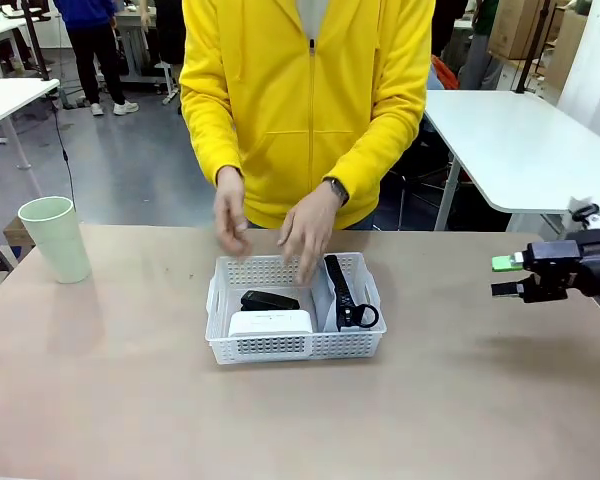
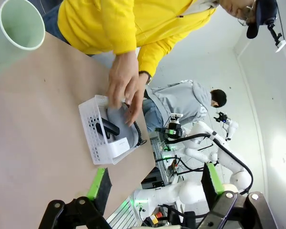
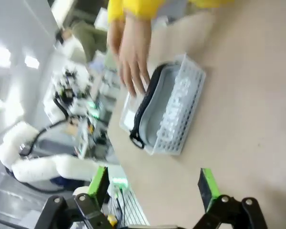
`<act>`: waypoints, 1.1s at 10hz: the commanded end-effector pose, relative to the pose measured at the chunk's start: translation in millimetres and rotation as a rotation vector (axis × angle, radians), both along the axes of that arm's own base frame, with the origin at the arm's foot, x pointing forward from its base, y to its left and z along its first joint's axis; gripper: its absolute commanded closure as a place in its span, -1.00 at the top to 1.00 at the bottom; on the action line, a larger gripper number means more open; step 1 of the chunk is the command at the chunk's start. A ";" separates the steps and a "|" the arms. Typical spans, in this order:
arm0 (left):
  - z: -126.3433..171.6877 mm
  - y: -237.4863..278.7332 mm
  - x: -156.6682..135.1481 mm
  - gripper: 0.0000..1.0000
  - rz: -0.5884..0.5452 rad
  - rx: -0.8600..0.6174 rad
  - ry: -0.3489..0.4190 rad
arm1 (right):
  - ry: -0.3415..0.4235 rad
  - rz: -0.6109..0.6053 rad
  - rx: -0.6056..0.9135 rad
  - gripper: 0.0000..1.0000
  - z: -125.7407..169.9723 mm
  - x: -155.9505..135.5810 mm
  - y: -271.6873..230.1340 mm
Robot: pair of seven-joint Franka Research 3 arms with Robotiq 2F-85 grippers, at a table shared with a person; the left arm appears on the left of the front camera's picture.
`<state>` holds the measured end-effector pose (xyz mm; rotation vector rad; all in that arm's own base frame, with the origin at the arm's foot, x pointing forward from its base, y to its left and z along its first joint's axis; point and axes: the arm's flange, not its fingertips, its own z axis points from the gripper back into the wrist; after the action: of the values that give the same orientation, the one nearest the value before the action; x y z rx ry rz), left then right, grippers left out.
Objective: Efficiently arrange items inside the basket to fit them all.
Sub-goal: Pick up the Stapler and place it inside the Organizing basket, then pick up the Reusable plastic cup and place it inside the Organizing basket.
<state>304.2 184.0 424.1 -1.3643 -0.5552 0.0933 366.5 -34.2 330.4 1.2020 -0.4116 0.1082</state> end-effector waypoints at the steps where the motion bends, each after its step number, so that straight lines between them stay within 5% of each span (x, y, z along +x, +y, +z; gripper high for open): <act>1: 1.2 -2.0 0.1 1.00 0.006 -0.017 -0.032 | -0.071 -0.053 0.131 1.00 -36.5 -31.7 8.0; 2: 1.2 -2.0 0.1 1.00 0.006 -0.017 -0.032 | 0.050 -0.073 0.048 1.00 -35.3 -25.8 24.4; 3: 1.2 -2.0 0.1 1.00 0.006 -0.017 -0.032 | -0.013 -0.047 0.063 1.00 -17.5 -0.2 -10.2; 11: 1.2 -2.0 0.1 1.00 0.006 -0.017 -0.032 | -0.013 -0.047 0.063 1.00 -17.5 -0.2 -10.2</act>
<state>304.1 184.0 423.9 -1.3647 -0.5551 0.0929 368.2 -42.2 310.3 1.2543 -0.4637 0.0552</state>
